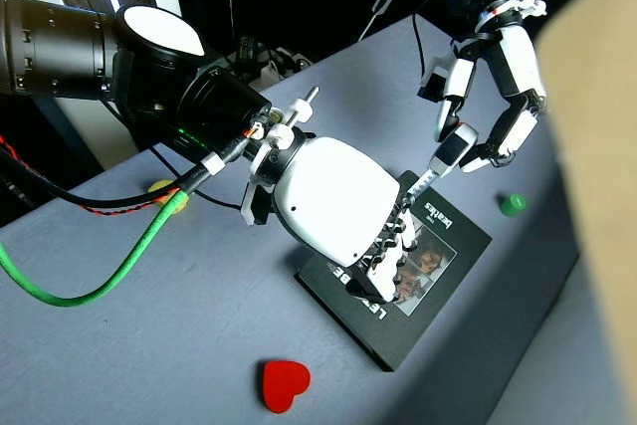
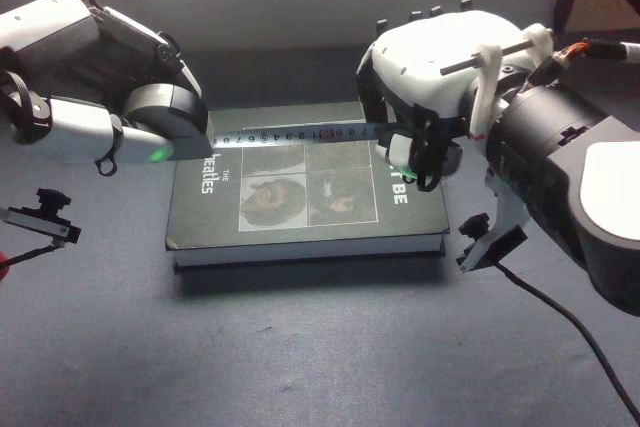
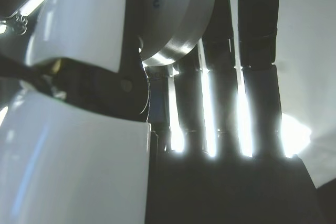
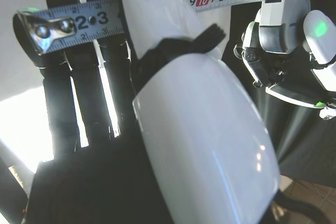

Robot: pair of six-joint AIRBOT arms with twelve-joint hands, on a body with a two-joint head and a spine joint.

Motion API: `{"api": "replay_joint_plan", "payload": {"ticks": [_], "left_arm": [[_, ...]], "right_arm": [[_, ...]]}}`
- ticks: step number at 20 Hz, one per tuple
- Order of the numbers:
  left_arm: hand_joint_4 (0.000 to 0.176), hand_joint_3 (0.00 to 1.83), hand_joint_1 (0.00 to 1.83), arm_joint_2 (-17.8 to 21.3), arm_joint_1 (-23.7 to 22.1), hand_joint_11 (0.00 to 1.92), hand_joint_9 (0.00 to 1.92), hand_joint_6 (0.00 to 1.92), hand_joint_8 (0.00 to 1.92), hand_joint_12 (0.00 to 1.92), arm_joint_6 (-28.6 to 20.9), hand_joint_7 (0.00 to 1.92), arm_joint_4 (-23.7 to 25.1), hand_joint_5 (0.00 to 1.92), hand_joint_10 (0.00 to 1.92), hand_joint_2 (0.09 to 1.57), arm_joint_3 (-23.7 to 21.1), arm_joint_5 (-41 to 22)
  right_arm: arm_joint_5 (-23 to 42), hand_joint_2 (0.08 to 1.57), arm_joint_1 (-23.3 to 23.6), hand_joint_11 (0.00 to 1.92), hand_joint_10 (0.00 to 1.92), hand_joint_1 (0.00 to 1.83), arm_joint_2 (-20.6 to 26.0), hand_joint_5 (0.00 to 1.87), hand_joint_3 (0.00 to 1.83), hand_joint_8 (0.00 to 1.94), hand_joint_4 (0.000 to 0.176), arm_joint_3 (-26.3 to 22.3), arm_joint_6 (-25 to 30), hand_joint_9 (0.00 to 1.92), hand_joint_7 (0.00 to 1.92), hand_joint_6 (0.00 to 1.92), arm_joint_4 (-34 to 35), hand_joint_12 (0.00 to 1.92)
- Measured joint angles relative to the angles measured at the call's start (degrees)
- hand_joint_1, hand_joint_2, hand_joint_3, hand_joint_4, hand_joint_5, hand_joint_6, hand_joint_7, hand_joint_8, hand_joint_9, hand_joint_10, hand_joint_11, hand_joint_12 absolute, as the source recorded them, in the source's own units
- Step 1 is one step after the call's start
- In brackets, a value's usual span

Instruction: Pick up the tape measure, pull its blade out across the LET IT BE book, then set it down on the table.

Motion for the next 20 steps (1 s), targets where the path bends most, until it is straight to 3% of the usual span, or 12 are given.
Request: {"api": "replay_joint_plan", "payload": {"ticks": [19, 20], "left_arm": [[0.0, 0.0, 1.39, -0.3, -0.1, 0.95, 1.0, 0.82, 0.64, 0.92, -0.3, 1.17, -0.3, 0.99, 1.09, 1.06, 0.0, -0.9], [0.0, 0.0, 1.39, -0.3, -0.1, 0.96, 1.01, 0.83, 0.61, 0.91, -0.3, 1.19, -0.3, 1.0, 1.08, 1.06, 0.0, -0.9]], "right_arm": [[4.2, 1.19, -1.8, 0.64, 0.91, 1.19, 6.2, 0.75, 0.0, 1.19, 0.0, -0.7, 3.1, 0.8, 0.93, 1.25, -4.3, 1.44], [4.5, 1.19, -1.8, 0.65, 1.43, 1.34, 6.2, 0.73, 0.0, 1.14, 0.0, -0.7, 3.2, 0.73, 0.92, 1.24, -4.4, 1.46]]}}
